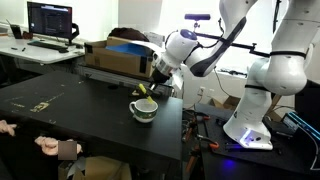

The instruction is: Pick the marker from the cup and put it on the table

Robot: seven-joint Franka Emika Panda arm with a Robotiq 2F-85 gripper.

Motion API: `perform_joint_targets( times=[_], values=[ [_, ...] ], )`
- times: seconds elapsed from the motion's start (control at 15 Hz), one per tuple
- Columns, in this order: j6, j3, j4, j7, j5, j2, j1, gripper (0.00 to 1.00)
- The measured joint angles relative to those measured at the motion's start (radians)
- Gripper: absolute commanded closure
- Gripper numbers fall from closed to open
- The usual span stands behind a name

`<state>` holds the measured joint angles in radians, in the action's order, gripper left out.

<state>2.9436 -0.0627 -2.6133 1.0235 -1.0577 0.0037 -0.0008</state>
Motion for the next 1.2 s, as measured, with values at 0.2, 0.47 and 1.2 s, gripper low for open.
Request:
perform_joint_targets(
  times=[0.2,0.47,1.2],
  values=[
    [0.0,0.0,-0.046,0.188,-0.147,-0.04,-0.001,0.95],
    [0.0,0.0,-0.103,0.428,-0.32,-0.096,-0.003,0.95],
    [-0.017,-0.032,-0.121,0.813,-0.504,-0.166,-0.036,0.95]
  ],
)
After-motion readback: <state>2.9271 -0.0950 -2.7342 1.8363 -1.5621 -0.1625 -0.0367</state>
